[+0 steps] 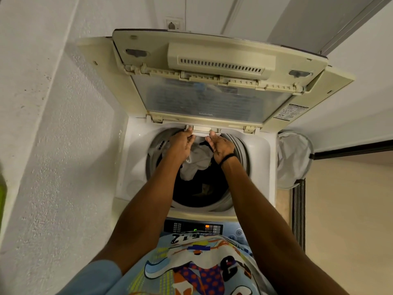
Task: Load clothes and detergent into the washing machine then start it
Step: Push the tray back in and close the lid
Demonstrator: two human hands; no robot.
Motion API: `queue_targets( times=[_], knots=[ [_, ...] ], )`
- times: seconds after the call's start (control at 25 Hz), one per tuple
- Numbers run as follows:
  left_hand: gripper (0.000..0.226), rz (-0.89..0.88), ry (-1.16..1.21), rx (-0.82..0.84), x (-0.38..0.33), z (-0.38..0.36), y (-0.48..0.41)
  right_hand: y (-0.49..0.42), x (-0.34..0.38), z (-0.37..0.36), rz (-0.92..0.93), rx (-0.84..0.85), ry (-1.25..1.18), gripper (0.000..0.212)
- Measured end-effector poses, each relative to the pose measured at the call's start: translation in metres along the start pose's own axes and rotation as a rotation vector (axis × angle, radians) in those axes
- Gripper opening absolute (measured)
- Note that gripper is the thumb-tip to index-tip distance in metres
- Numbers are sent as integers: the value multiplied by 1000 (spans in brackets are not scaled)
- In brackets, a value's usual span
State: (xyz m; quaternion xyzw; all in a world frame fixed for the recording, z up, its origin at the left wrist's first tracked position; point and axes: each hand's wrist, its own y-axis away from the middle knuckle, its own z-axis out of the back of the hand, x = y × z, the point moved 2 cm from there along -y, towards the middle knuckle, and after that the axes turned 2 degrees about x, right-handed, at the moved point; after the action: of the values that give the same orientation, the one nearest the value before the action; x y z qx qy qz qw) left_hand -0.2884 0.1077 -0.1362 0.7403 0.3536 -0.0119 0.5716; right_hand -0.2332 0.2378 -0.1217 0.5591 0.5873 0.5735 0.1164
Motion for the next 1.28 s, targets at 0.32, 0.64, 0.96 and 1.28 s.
queue_targets(
  times=[0.32,0.64,0.96,1.28],
  knots=[
    [25,3,-74,-55,-4,-4,-3,2,5,-11,-17,-65,57,23],
    [3,-26,-125,-150,-3,-7,-5,2,8,-22,-15,-109,85,33],
    [9,-108,-199,-207,-1,-8,-5,14,10,-26,12,-120,72,36],
    [7,-74,-146,-40,-4,-5,-3,13,14,-33,9,-130,74,29]
  ],
)
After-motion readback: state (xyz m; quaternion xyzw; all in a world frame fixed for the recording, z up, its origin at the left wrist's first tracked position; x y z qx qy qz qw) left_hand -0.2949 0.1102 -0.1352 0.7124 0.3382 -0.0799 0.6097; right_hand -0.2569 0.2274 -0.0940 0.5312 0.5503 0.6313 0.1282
